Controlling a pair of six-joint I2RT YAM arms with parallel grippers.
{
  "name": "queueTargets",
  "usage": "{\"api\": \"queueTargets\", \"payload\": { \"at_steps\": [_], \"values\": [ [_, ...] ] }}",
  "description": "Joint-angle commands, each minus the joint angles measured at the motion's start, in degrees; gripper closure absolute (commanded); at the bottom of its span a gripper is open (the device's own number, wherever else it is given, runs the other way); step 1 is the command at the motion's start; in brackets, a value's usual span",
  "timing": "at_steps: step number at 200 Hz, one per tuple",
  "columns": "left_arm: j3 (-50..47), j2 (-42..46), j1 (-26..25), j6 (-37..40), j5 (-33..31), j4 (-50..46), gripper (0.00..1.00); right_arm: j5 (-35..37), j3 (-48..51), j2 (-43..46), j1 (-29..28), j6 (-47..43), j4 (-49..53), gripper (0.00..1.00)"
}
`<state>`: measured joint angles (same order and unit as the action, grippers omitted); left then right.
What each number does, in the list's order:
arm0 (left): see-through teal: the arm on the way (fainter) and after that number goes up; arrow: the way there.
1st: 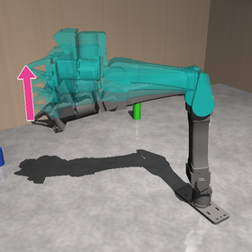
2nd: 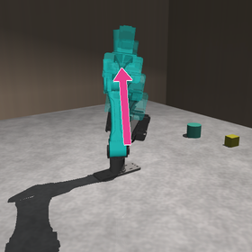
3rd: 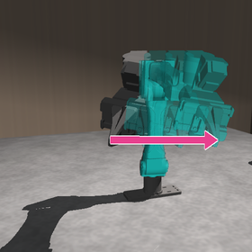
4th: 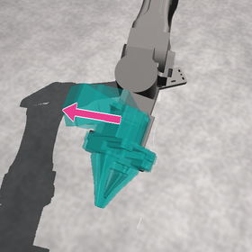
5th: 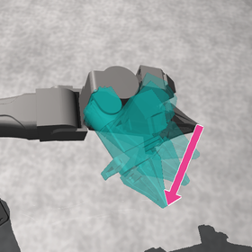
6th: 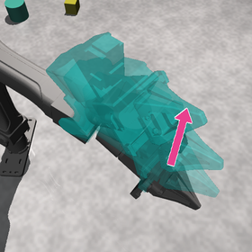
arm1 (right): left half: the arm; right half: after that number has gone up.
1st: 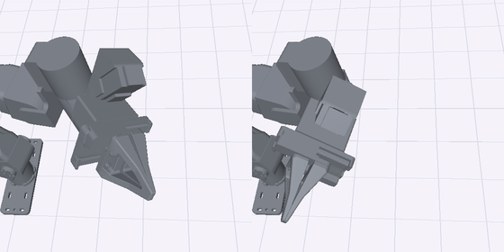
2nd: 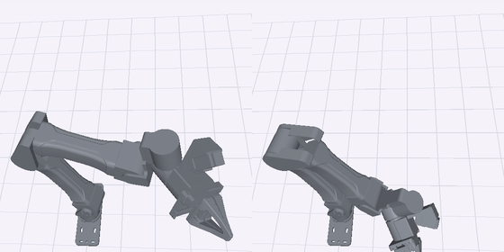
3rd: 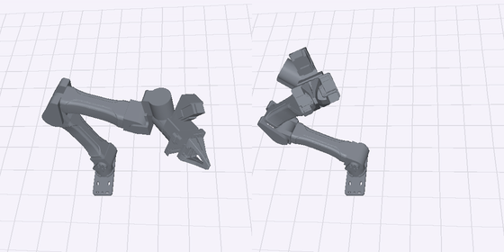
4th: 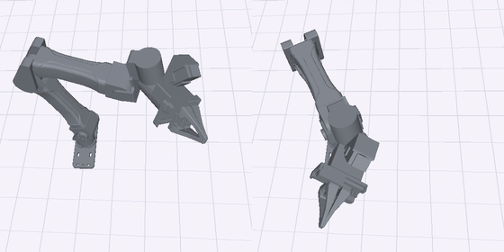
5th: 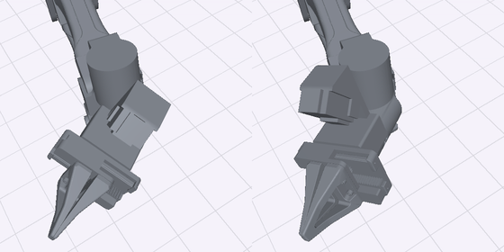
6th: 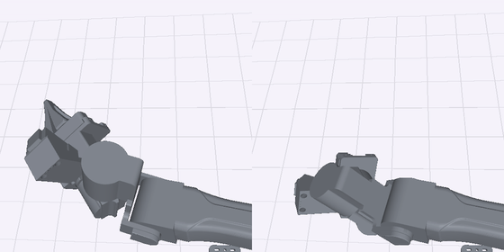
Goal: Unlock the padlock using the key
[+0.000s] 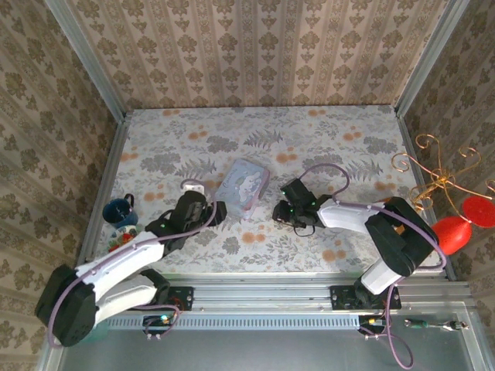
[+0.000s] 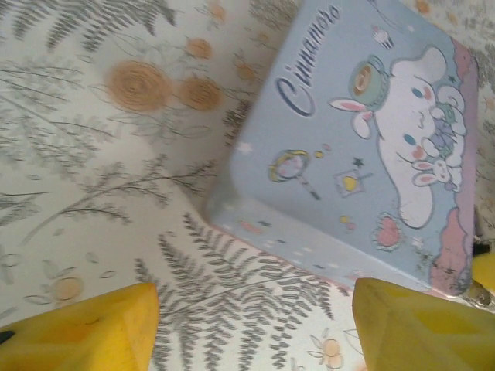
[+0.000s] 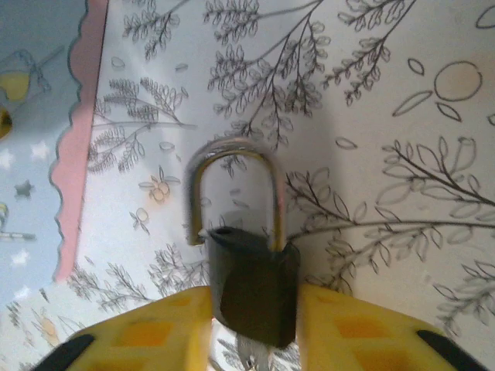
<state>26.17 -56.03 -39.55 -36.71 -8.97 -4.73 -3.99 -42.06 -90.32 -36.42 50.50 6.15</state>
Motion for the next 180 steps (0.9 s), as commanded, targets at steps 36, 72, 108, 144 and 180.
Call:
{"api": "queueTargets", "payload": {
  "at_steps": [36,72,108,144,180],
  "values": [
    [-2.2,10.6,8.0,10.1,-2.1,-4.8,0.12,4.7,-1.5,8.7,-0.5,-13.1,10.1,0.01],
    [-0.2,13.4,9.5,15.0,-11.8,-6.4,0.0,15.3,-3.2,14.9,-0.5,-24.5,12.5,0.0],
    [-0.6,13.5,10.8,23.1,-31.6,-2.6,0.0,21.1,-0.5,22.8,-0.1,-41.8,5.5,0.0],
    [-7.3,12.4,17.6,34.4,-26.0,15.4,0.0,28.6,11.2,28.5,2.1,-60.9,-14.8,0.0],
    [-13.6,7.4,23.7,41.2,-15.3,33.2,0.0,24.2,19.5,26.7,12.1,-63.5,-29.4,0.0]
  ]
}}
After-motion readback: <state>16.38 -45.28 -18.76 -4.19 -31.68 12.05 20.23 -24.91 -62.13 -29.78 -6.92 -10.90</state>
